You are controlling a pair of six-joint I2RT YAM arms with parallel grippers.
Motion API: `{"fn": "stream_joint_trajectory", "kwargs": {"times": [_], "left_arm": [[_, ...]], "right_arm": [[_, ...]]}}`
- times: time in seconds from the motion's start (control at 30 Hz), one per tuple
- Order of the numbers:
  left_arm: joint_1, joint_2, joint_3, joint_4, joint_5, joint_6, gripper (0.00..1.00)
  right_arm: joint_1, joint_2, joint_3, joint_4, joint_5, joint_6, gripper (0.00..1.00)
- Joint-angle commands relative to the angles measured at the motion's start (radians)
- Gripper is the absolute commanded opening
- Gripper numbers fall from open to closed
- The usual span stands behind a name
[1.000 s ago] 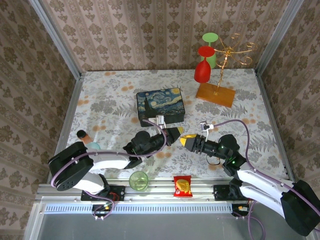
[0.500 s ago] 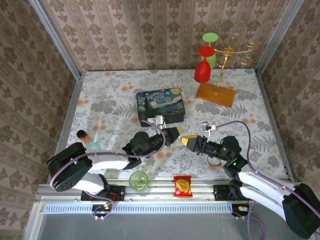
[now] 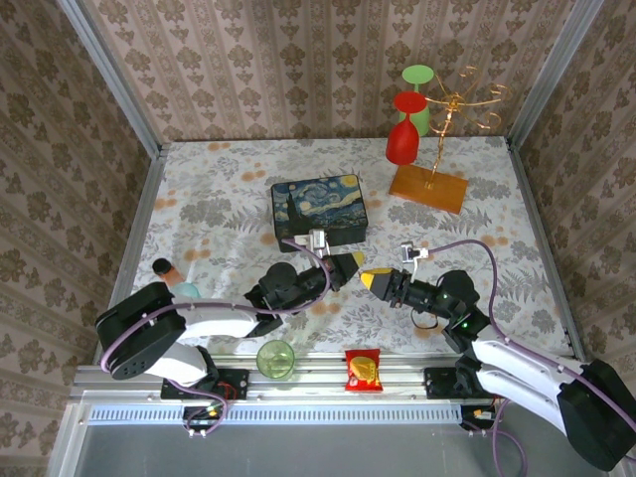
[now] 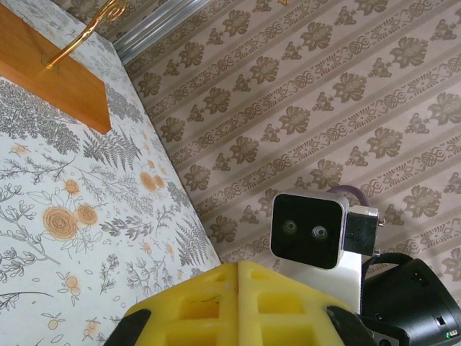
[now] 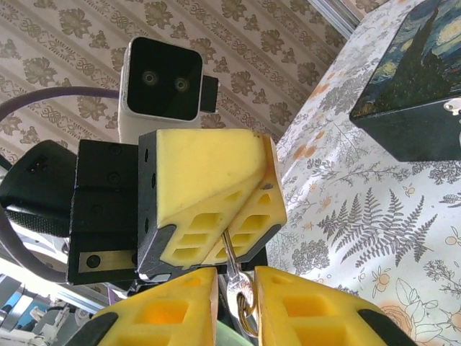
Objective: Unlock the padlock with the key
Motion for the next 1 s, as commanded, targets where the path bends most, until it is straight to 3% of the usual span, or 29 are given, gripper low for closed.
{"fn": "stream_joint_trajectory", "kwargs": {"times": [0.0, 0.2, 0.33, 0.37, 0.43, 0.47, 0.5, 0.63, 0.73, 0.97], "left_arm": [[-0.012, 0.023, 0.008, 0.054, -0.008, -0.012, 0.00], [-0.012, 0.036, -0.001, 0.063, -0.020, -0.020, 0.00], [-0.013, 0.046, -0.004, 0.067, -0.026, -0.019, 0.00], [-0.012, 0.044, -0.003, 0.057, -0.029, -0.017, 0.04], [-0.012, 0.038, -0.004, 0.038, -0.037, -0.016, 0.38], [-0.012, 0.031, -0.006, 0.036, -0.039, -0.013, 0.47], [-0.013, 0.024, -0.008, 0.037, -0.038, -0.004, 0.48], [-0.013, -0.014, 0.000, -0.020, -0.027, 0.014, 0.48], [-0.019, -0.034, 0.010, -0.060, -0.006, 0.040, 0.38], [-0.034, -0.048, 0.017, -0.098, 0.020, 0.048, 0.28]], "right_arm": [[-0.003, 0.005, -0.007, 0.088, -0.013, 0.012, 0.16], [-0.003, -0.012, -0.020, 0.082, -0.004, 0.012, 0.01], [-0.003, -0.047, -0.030, 0.049, 0.012, 0.005, 0.00], [-0.003, -0.060, -0.031, 0.033, 0.018, 0.002, 0.00], [-0.005, -0.084, -0.035, 0.006, 0.029, -0.006, 0.00], [-0.005, -0.096, -0.036, -0.013, 0.035, -0.007, 0.00], [-0.005, -0.109, -0.036, -0.029, 0.038, -0.010, 0.00], [-0.009, -0.137, -0.042, -0.060, 0.050, -0.013, 0.00], [-0.014, -0.139, -0.040, -0.072, 0.050, -0.013, 0.00], [-0.020, -0.133, -0.038, -0.072, 0.054, -0.012, 0.00]]}}
